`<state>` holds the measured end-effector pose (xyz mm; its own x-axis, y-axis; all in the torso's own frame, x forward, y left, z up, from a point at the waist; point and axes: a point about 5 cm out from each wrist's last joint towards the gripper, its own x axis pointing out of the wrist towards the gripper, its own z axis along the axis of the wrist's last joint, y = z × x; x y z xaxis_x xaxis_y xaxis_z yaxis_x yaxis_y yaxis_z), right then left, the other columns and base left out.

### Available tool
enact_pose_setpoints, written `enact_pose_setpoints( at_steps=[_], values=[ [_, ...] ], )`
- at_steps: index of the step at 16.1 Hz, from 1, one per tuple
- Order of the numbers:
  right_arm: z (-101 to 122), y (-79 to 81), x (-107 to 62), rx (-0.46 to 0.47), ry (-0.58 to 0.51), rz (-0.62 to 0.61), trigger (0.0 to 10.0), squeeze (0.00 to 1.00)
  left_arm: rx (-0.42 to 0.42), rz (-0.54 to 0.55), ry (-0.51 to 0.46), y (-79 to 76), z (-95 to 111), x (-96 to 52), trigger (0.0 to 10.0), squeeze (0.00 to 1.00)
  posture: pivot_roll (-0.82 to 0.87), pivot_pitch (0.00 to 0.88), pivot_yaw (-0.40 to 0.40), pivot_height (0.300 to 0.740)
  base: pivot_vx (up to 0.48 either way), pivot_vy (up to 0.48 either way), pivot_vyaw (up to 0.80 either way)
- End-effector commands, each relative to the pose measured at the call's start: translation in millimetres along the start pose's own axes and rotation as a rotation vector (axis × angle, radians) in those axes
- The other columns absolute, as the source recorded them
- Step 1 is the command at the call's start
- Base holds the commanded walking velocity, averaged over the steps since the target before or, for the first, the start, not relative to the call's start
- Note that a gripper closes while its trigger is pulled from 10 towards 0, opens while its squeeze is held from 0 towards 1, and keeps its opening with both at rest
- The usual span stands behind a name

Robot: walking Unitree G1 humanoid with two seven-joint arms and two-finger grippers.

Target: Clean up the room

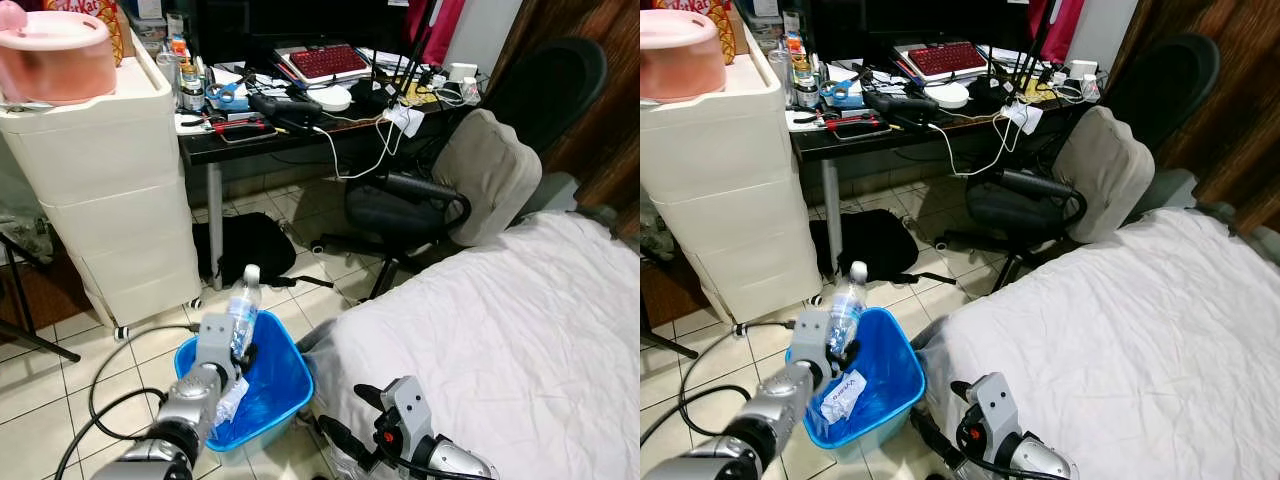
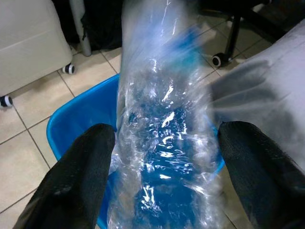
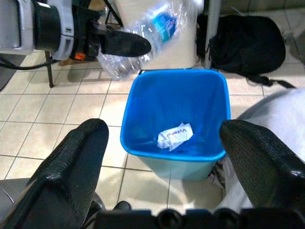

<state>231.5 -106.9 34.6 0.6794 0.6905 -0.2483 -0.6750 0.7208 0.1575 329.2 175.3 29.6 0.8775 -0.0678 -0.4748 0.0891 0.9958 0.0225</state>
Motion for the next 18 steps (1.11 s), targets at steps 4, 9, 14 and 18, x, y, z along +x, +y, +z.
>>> enact_pose_setpoints(
  at_steps=[4,9,14,18],
  values=[
    [11,-14.4,-2.2,0.039,-0.041,-0.067,10.0,0.0,-0.044,0.002,0.048,11.3,-30,-10.0,10.0,0.0,-0.13,0.17,-0.136,0.74,0.0,0.0,0.0],
    [46,-50.8,-0.8,0.036,-0.205,-0.313,10.0,0.0,0.119,-0.164,-0.405,-5.5,4,-41.4,10.0,0.0,0.04,0.001,-0.09,0.74,0.0,0.0,0.0],
    [61,-61.2,-3.2,0.037,-0.324,-0.419,10.0,0.0,0.069,-0.129,-0.623,-17.0,30,-82.8,10.0,0.0,0.11,0.0,-0.094,0.74,0.0,0.0,0.0],
    [44,-55.0,10.1,0.019,-0.244,-0.394,10.0,0.0,0.022,-0.109,-0.523,-19.5,19,-80.2,10.0,0.0,0.1,0.0,-0.091,0.74,0.0,-0.118,-0.59]
  ],
)
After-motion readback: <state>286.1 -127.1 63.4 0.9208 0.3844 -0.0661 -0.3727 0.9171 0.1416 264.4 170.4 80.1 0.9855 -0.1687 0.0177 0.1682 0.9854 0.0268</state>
